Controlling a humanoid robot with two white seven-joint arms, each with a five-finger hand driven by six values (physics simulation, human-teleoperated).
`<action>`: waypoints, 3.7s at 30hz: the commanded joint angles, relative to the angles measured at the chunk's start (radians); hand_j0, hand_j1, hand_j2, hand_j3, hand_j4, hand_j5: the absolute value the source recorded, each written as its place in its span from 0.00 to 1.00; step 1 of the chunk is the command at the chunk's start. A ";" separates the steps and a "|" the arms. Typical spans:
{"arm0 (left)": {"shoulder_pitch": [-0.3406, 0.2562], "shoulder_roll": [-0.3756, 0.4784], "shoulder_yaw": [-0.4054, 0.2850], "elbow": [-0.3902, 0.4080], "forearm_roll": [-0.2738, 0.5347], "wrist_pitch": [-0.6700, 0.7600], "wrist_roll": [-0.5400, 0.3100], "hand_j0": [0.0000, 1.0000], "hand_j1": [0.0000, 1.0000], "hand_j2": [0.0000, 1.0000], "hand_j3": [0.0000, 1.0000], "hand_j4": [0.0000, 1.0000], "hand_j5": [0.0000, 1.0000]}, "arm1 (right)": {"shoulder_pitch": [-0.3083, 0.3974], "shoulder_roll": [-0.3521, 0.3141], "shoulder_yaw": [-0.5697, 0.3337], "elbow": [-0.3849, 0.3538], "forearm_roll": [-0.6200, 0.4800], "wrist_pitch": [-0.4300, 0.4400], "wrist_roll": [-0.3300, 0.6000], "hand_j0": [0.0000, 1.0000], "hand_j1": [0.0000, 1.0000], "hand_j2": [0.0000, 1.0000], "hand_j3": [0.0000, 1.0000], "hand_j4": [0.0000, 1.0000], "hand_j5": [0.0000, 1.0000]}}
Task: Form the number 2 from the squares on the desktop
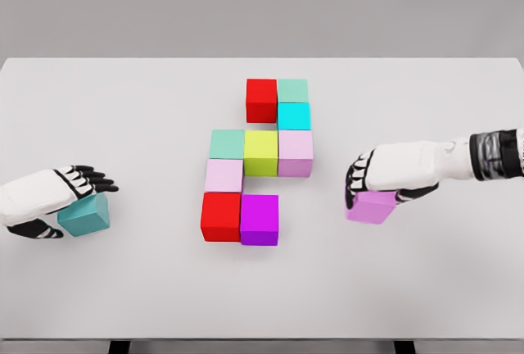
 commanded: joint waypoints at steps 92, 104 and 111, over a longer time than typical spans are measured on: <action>-0.480 -0.351 -0.092 0.133 -0.110 0.001 -0.145 0.48 0.48 0.48 0.48 0.48 0.48 | 0.095 0.009 0.002 0.003 -0.036 0.003 0.101 0.16 0.16 0.16 0.16 0.16 0.16; -0.555 -0.486 -0.113 0.246 -0.219 0.001 -0.145 0.48 0.48 0.48 0.48 0.48 0.48 | 0.097 0.078 0.053 0.004 -0.030 0.003 0.101 0.16 0.16 0.16 0.16 0.16 0.16; -0.612 -0.529 -0.149 0.306 -0.256 0.001 -0.147 0.48 0.48 0.48 0.48 0.48 0.48 | 0.094 0.096 0.060 0.006 -0.030 0.003 0.101 0.16 0.16 0.16 0.16 0.16 0.16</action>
